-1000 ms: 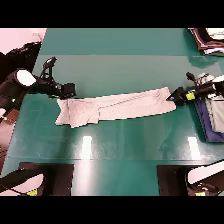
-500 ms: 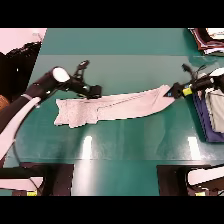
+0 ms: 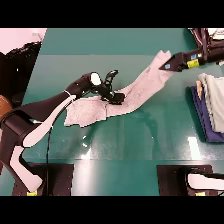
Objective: Fold the shirts.
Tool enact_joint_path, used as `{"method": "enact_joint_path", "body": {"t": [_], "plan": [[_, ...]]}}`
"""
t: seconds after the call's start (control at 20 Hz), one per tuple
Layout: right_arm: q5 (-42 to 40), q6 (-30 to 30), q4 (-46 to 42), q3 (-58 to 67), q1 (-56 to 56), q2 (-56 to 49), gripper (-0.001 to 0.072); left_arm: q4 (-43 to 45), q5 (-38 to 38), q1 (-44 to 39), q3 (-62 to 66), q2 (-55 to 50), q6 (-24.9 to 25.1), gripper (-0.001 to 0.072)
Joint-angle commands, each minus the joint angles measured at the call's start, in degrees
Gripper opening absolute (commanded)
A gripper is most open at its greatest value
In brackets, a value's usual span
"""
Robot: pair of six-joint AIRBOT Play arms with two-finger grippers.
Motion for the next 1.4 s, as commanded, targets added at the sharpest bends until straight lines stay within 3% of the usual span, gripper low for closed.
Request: {"method": "enact_joint_path", "body": {"t": [0.0, 0.3, 0.55, 0.8, 0.95, 1.0, 1.05, 1.1, 1.35], "plan": [[-2.0, 1.0, -0.3, 4.2, 7.6, 0.7, 0.0013, -0.5, 1.5, -0.7, 1.0, -1.7, -0.4, 0.0022], [-5.9, -2.3, -0.3, 4.4, 15.0, 0.7, 0.0012, 1.4, -1.6, 2.0, 1.5, 0.8, -0.3, 0.0021], [-8.8, -4.2, 0.3, 4.4, 21.8, -1.7, 0.0012, 9.3, -6.6, 13.6, 1.5, 11.8, -0.2, 0.0021], [-20.0, -11.9, 0.2, 6.6, 36.7, -11.9, 0.0015, 15.1, -9.3, 26.4, 1.5, 25.4, 0.4, 0.0022], [-24.6, -12.3, 0.2, 15.4, 44.0, -22.6, 0.0029, 16.7, -10.4, 31.7, 1.5, 31.4, 1.7, 0.0022], [-24.6, -12.3, 0.3, 18.3, 45.4, -25.5, 0.0194, 16.7, -10.7, 32.9, 1.5, 32.7, 1.7, 0.0022], [-23.7, -12.3, 0.2, 21.1, 46.4, -27.9, 0.0476, 16.7, -11.1, 34.1, 1.5, 33.7, 1.7, 0.0022], [-22.3, -12.2, 0.2, 22.7, 46.8, -29.1, 0.0576, 16.7, -11.5, 34.9, 1.5, 34.4, 1.7, 0.0022], [-14.8, -9.0, -3.4, 13.7, 38.9, -22.9, 0.0546, 16.8, -14.4, 35.9, 1.5, 34.8, 1.7, 0.0022]]}}
